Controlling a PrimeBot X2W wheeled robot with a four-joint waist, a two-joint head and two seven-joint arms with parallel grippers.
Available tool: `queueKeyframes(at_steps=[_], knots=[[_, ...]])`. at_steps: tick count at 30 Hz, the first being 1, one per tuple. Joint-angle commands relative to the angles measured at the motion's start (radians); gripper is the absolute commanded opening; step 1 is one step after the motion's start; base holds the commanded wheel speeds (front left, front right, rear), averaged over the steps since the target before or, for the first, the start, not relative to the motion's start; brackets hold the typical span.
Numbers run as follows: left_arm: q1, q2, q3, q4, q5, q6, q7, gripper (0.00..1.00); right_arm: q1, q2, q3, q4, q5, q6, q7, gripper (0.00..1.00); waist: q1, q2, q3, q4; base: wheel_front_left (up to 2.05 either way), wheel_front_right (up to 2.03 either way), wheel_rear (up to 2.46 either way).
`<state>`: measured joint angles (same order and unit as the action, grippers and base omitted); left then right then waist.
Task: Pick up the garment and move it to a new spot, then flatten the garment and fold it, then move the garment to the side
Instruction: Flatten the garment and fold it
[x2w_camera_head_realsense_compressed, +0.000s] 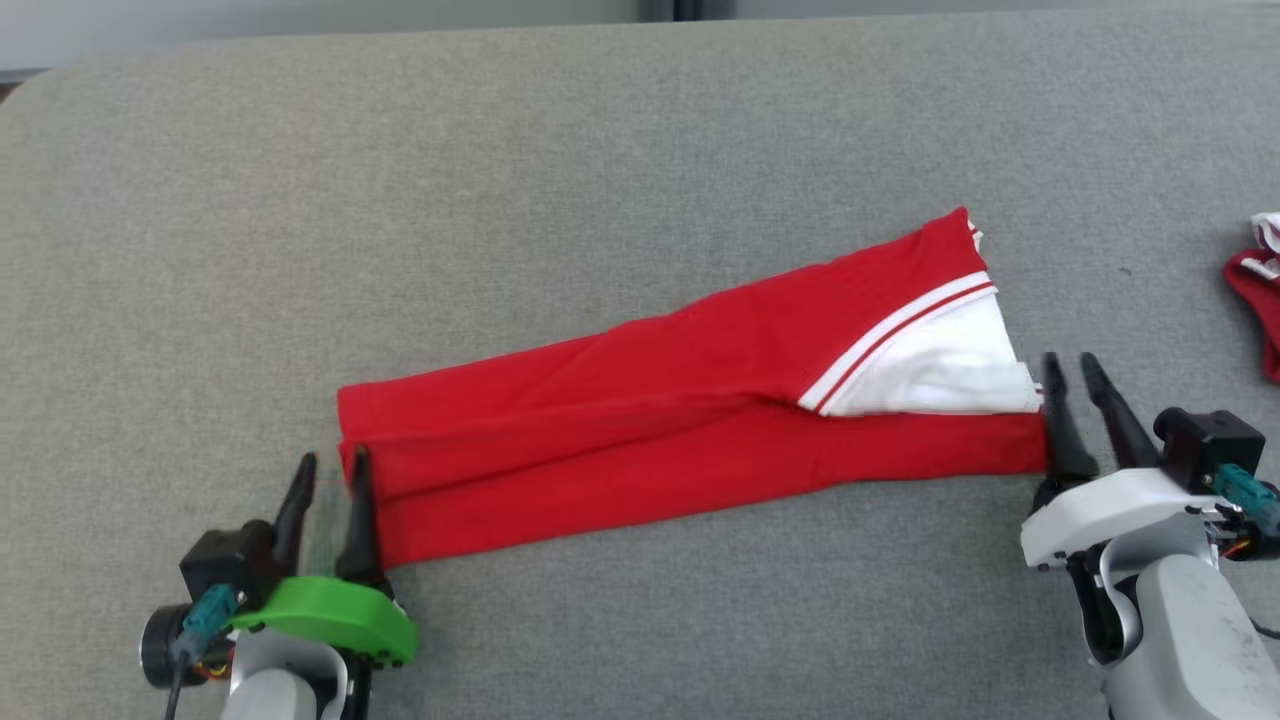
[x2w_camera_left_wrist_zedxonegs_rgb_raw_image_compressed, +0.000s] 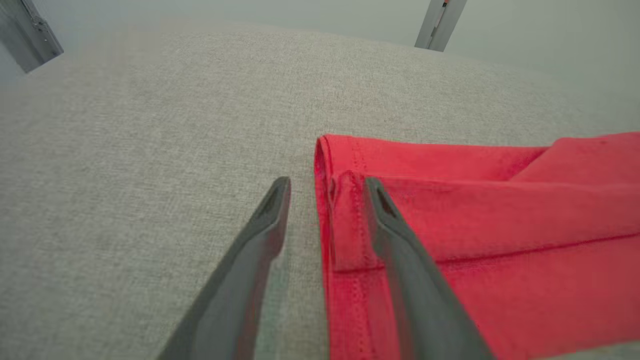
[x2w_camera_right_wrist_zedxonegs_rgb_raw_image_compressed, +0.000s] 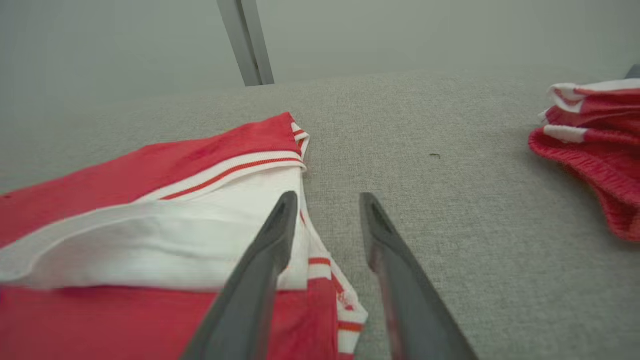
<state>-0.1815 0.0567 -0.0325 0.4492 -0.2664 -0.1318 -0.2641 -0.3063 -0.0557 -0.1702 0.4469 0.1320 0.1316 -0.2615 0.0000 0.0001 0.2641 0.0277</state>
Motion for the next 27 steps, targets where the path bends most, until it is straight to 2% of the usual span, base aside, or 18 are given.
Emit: queueKeyframes(at_steps=[1, 8, 15, 21, 23, 27], knots=[[0.027, 0.002, 0.011, -0.017, 0.01, 0.003, 0.0, 1.0, 0.01, -0.003, -0.005, -0.001, 0.006, -0.002, -0.005, 1.0, 0.0, -0.0001, -0.012, 0.011, 0.0, 0.0, 0.0], [0.075, -0.004, 0.011, -0.075, -0.008, 0.007, 0.0, 1.0, -0.04, -0.024, 0.004, -0.02, 0.025, -0.002, -0.005, 1.0, 0.0, -0.0001, -0.013, 0.033, 0.0, 0.0, 0.0], [0.031, -0.004, -0.023, -0.077, -0.022, 0.017, 0.0, 1.0, -0.144, -0.067, 0.055, 0.143, -0.01, -0.002, 0.069, 1.0, 0.0, -0.0001, 0.003, 0.067, 0.0, 0.0, 0.0], [0.015, -0.004, -0.046, -0.075, -0.031, 0.019, 0.0, 1.0, -0.15, -0.056, 0.075, 0.312, -0.014, -0.002, 0.138, 1.0, 0.0, -0.0001, 0.006, 0.083, 0.0, 0.0, 0.0], [0.016, -0.004, -0.049, -0.077, -0.034, 0.021, 0.0, 1.0, -0.137, -0.054, 0.074, 0.354, -0.007, -0.002, 0.136, 0.0, 0.0, -0.0001, 0.004, 0.08, 0.0, 0.0, 0.0], [0.035, -0.004, -0.049, -0.075, -0.026, 0.022, 0.0, 1.0, -0.138, -0.083, 0.016, 0.392, -0.005, -0.004, 0.079, 0.0, 0.0, -0.0001, -0.005, 0.061, 0.0, 0.0, 0.0]])
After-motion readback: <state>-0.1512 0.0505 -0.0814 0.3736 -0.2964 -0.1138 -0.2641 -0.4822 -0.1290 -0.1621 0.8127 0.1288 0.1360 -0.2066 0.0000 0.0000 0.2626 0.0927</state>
